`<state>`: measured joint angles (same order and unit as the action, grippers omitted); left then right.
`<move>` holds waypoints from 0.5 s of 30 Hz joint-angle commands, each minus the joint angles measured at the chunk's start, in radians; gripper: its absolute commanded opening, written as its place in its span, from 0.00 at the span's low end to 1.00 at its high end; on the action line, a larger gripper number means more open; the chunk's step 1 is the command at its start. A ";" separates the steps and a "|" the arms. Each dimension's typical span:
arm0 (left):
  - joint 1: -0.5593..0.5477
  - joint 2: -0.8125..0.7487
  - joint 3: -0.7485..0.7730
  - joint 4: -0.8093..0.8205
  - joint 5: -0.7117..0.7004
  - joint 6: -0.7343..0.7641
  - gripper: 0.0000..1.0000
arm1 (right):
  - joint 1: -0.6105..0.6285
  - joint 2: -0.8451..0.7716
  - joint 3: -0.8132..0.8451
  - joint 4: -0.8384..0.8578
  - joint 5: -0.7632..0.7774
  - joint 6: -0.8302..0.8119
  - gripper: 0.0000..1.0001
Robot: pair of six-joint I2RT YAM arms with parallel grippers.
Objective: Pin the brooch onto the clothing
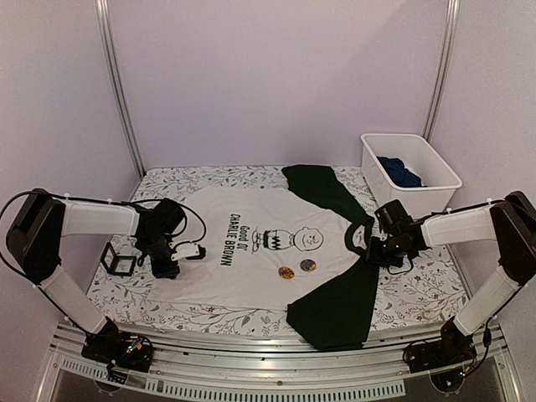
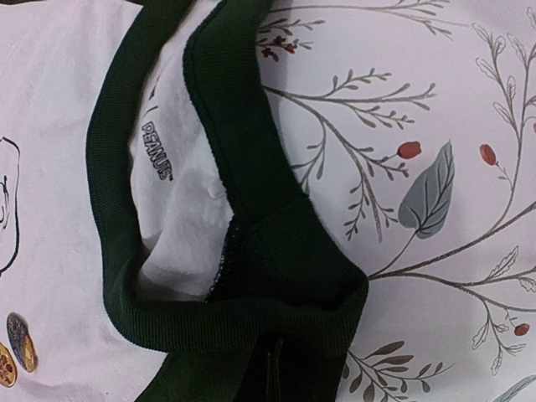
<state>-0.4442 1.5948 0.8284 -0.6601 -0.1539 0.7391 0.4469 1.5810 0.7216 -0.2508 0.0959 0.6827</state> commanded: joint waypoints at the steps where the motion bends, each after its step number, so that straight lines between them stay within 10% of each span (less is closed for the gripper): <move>1: 0.009 0.031 -0.056 -0.032 0.016 -0.020 0.48 | -0.012 0.022 -0.046 -0.103 0.032 0.013 0.00; 15: 0.008 0.014 -0.052 -0.047 0.049 -0.020 0.48 | 0.052 -0.153 -0.115 -0.193 0.004 0.130 0.00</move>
<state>-0.4408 1.5810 0.8169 -0.6487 -0.1421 0.7242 0.4915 1.4265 0.6159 -0.3595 0.0940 0.7815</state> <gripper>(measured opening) 0.481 0.007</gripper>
